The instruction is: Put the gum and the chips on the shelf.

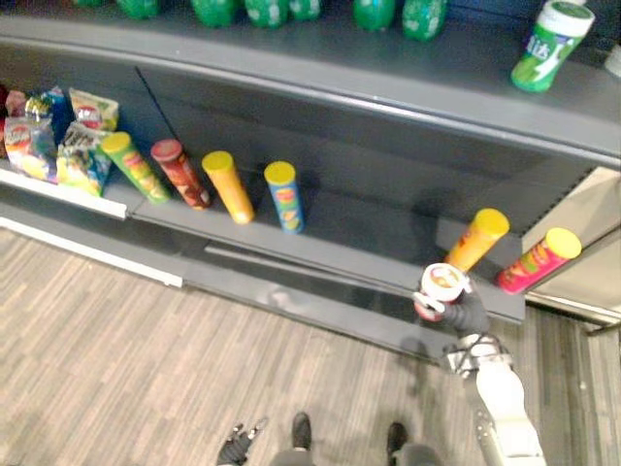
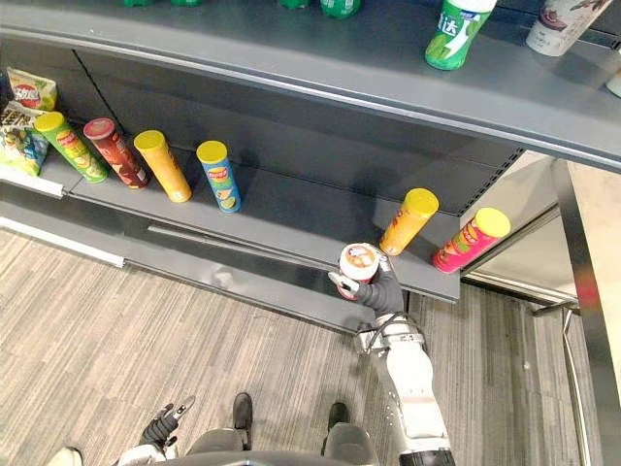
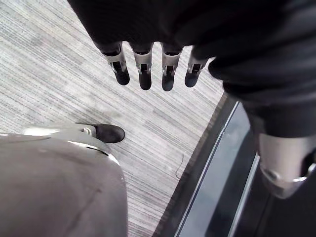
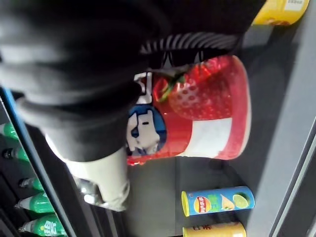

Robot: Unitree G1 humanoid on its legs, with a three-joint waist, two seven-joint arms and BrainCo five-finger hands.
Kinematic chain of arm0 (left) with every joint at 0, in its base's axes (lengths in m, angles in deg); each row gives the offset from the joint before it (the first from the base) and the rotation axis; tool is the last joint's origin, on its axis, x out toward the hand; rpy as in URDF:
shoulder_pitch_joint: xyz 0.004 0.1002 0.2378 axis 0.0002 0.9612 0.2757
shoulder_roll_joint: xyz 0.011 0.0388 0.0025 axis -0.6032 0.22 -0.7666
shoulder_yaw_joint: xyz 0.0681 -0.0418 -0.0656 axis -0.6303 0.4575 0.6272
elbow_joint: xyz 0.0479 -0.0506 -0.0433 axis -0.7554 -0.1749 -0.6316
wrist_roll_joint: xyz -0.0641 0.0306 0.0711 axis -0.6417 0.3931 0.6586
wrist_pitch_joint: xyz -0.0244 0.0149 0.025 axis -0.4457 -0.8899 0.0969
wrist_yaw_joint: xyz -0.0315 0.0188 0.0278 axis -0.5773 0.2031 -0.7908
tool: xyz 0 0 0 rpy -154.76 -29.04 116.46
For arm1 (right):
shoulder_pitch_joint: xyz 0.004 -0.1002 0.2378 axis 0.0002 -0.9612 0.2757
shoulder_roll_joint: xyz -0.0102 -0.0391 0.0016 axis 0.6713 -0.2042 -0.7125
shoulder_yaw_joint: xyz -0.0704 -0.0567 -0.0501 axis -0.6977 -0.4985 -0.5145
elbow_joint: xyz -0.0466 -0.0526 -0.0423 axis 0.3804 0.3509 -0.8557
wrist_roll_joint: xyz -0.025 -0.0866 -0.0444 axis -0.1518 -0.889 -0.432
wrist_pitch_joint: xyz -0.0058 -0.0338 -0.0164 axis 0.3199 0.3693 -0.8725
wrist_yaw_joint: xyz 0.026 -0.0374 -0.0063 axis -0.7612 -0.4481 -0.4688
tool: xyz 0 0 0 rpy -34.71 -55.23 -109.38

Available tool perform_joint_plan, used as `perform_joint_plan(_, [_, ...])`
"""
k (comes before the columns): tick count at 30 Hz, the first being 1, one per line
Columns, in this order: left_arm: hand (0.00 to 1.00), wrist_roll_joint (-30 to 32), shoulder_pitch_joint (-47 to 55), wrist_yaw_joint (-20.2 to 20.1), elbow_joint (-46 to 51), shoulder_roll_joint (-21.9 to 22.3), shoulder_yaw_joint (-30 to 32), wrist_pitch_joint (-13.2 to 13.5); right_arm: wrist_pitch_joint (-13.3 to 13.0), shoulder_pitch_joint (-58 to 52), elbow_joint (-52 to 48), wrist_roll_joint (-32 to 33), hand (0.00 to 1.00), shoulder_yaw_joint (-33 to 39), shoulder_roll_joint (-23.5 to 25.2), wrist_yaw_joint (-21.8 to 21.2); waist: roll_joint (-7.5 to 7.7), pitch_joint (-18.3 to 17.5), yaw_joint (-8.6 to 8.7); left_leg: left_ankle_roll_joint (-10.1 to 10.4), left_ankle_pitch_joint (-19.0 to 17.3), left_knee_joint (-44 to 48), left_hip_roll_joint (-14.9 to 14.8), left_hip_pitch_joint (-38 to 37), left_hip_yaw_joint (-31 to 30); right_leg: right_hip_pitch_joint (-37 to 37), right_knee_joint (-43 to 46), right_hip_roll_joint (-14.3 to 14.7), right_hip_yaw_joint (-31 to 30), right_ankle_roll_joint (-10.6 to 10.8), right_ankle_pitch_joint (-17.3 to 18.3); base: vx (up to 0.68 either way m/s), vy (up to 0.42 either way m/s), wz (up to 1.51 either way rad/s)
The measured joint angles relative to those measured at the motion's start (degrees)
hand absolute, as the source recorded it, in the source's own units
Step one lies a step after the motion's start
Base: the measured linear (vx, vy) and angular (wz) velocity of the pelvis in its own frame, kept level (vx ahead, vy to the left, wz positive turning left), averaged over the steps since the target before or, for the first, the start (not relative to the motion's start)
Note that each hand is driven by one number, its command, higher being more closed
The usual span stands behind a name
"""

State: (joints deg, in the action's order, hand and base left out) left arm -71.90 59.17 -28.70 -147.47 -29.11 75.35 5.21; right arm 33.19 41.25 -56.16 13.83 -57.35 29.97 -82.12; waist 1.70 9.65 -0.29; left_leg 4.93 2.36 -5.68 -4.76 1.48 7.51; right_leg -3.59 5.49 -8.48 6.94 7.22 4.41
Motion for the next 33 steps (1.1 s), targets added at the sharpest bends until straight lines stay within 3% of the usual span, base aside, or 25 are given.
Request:
perform_joint_plan(5, [0.0, 1.4, -0.5, 0.0, -0.1, 0.0, -0.7, 0.0, 0.1, 4.5, 3.5, 0.2, 1.0, -4.4, -0.1, -0.7, -0.14, -0.7, 0.01, -0.1, 0.1, 0.0, 0.1, -0.1, 1.5, 0.3, -2.4, 0.2, -1.2, 0.2, -1.6, 0.01, 0.018, -0.16])
perform_joint_plan(13, [0.0, 1.4, -1.6, 0.0, -2.1, 0.1, -0.7, -1.1, 0.6, 12.0, 4.3, 5.1, 1.0, -11.3, -1.4, -2.1, -0.68, -1.1, -1.41, -0.2, 0.1, -0.1, -0.1, -0.8, 1.5, 1.7, -3.7, 0.5, -1.1, 0.1, -2.2, 0.0, 0.0, 0.0])
perform_joint_plan(21, [0.0, 1.4, -1.4, 0.1, -2.2, 0.2, -1.7, -1.2, 0.8, 21.5, 4.2, 9.1, 1.0, -17.8, -2.8, -3.6, -0.64, -2.9, -1.76, 0.1, 0.4, -0.1, -1.0, -0.7, 1.9, 1.8, -4.6, 1.5, -1.7, -0.6, -3.0, 0.0, -0.012, -0.03])
perform_joint_plan(29, [0.0, 1.4, -1.4, 0.1, -2.2, 0.1, -1.7, -1.3, 1.5, 30.8, 1.5, 10.0, 1.0, -17.6, -5.4, -1.6, -0.47, -3.6, -2.06, 0.6, 0.7, -0.2, -2.7, -1.2, 3.3, 1.7, -5.3, 3.2, -3.2, -1.7, -4.4, -0.04, -0.025, -0.11])
perform_joint_plan(33, [0.0, 1.4, -1.4, 0.1, -2.0, 0.1, -1.7, -2.1, 2.0, 37.2, 1.8, 9.2, 1.0, -12.0, -7.8, 0.9, -0.33, -3.8, -2.17, 0.8, 1.1, -0.2, -3.1, -1.2, 3.2, 1.7, -5.4, 3.7, -3.4, -1.8, -4.4, -0.02, -0.013, -0.01])
